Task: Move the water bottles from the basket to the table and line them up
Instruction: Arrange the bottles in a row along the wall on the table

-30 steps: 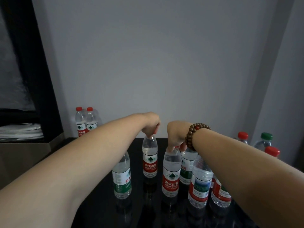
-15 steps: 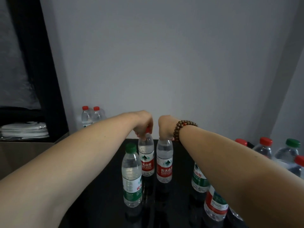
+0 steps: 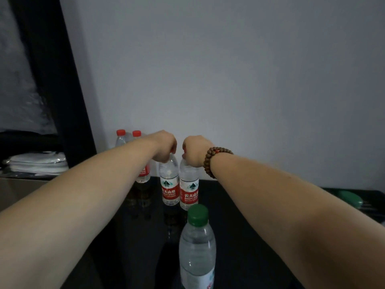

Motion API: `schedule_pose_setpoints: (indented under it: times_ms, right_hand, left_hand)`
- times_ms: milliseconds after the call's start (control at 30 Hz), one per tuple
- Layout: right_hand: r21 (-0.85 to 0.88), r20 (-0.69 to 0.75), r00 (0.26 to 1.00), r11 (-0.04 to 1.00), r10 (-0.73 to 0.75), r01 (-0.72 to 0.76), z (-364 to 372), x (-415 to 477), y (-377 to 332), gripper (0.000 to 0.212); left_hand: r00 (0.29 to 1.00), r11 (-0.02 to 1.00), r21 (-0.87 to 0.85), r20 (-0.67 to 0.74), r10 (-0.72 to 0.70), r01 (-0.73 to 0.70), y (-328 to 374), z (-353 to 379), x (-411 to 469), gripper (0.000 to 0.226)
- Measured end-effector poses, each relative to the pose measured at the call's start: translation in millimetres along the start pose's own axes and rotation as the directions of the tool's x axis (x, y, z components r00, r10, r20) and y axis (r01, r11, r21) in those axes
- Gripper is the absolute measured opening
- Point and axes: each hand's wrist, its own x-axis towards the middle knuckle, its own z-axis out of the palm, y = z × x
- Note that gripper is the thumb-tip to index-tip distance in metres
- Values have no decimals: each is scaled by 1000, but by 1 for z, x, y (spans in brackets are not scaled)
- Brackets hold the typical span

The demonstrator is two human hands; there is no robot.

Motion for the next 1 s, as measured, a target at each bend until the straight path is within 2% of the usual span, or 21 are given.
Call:
schedule_pose_setpoints:
  times_ms: [100, 167, 233, 500, 700, 1000]
  right_hand:
    - [29, 52, 998, 999, -38, 37, 10, 10, 2, 45]
    - [45, 134, 989, 998, -55, 49, 11, 11, 3, 62]
    - [44, 131, 989, 997, -72, 66, 13, 15, 5, 70]
    - [116, -42, 998, 992, -52, 57, 40, 47, -1, 60]
    - [124, -82, 996, 991, -36, 46, 55, 92, -12, 58]
    - [131, -139, 990, 991, 17, 2, 74, 125, -14, 58]
  left_hand:
    - [999, 998, -31, -3, -47, 47, -4, 18, 6, 70]
    - [997, 998, -44, -56, -46, 43, -4, 26, 8, 70]
    - [995, 998, -47, -80, -51, 47, -6, 30, 12, 68]
    - [988, 996, -16, -126, -94, 92, -37, 42, 37, 68]
    - [979, 993, 5, -166, -116, 119, -63, 55, 69, 71]
    - [973, 989, -63, -177, -146, 137, -77, 61, 97, 76]
